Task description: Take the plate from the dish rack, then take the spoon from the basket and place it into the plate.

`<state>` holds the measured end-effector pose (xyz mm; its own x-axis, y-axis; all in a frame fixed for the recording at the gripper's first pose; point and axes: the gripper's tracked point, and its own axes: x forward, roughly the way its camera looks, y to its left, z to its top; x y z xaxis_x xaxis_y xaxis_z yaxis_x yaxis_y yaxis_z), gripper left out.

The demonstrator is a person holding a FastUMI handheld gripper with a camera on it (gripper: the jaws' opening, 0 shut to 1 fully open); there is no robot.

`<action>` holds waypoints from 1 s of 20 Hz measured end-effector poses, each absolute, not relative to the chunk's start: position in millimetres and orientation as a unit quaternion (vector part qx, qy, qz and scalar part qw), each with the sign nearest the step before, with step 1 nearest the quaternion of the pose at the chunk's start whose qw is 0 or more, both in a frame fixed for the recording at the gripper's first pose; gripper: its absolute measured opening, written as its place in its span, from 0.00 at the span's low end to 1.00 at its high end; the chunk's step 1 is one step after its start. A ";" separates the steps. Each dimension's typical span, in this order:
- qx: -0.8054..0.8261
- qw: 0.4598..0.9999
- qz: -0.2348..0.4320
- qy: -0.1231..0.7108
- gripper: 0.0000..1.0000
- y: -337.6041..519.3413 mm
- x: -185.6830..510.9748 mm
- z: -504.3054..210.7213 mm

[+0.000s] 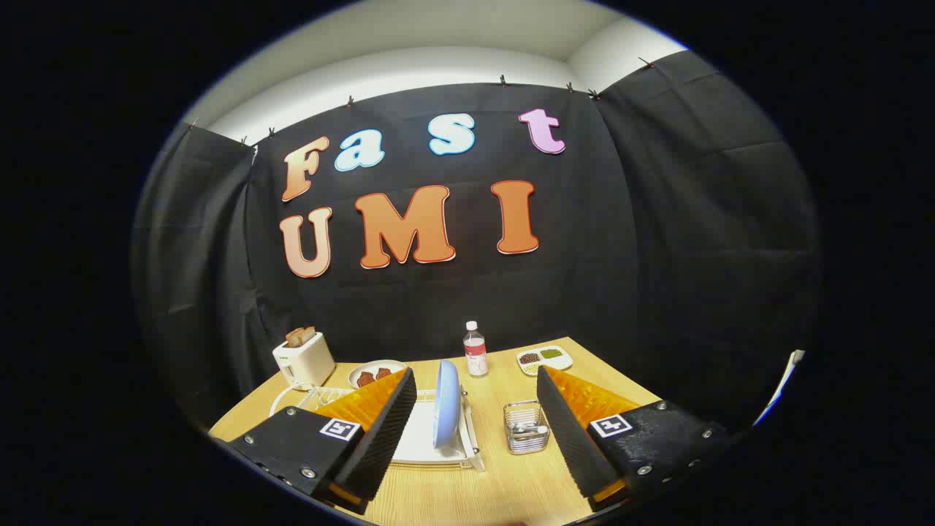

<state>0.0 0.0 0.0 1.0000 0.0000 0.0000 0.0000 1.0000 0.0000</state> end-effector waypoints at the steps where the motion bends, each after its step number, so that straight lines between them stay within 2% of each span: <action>1: -0.005 1.000 -0.002 0.007 0.98 -0.1 1.8 -1.0; 16: -0.049 0.999 0.015 0.009 0.99 15.3 22.5 3.0; 20: -0.059 0.998 0.019 0.031 0.98 18.5 34.8 -6.1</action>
<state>34.8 18.5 -6.1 0.9974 0.0333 -0.0636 -0.0406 0.9923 -0.1174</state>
